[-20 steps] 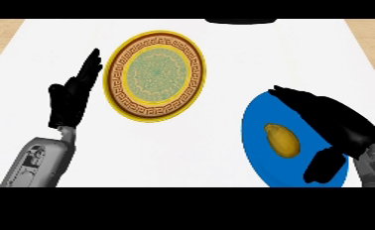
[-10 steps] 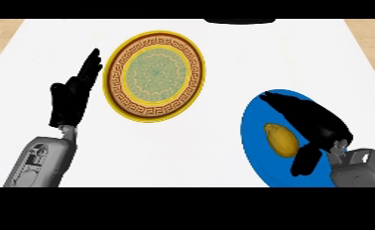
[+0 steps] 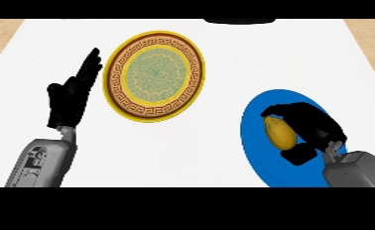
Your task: Pick the lemon from the plate and place it in the plate
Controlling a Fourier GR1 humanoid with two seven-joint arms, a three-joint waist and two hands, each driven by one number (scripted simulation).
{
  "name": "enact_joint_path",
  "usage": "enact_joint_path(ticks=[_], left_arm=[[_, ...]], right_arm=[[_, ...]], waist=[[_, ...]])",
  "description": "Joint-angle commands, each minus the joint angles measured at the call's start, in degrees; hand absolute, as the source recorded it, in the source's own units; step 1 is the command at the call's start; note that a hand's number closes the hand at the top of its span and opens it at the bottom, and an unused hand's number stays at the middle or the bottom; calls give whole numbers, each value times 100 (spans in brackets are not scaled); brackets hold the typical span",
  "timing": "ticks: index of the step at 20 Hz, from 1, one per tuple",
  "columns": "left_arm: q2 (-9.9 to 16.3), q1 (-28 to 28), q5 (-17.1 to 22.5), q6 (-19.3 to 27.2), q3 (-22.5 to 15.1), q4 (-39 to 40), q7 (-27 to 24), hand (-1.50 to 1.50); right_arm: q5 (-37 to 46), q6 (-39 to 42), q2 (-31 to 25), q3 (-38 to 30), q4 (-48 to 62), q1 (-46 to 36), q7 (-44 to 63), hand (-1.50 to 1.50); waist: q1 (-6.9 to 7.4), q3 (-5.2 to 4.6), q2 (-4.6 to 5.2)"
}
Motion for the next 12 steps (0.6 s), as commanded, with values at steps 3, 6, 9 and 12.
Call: enact_joint_path(ticks=[3, 6, 9, 12], left_arm=[[-191, -207, -195, 36, 142, 170, 47, 0], [-237, 212, -235, -145, 87, -172, -8, 0], [-122, 150, -265, -206, 251, -134, -65, 0], [-262, 123, -250, -113, 158, 13, -124, 0]], right_arm=[[699, -321, 338, -68, 452, -252, -445, 150], [789, -347, 457, -327, 386, -120, -550, 150], [845, -502, 400, -544, 768, -325, -1040, 150], [1104, -810, 1033, -457, -210, 364, 782, 150]], waist=[[1, -1, 3], [4, -1, -1], [19, 0, 3], [-97, -7, -19]])
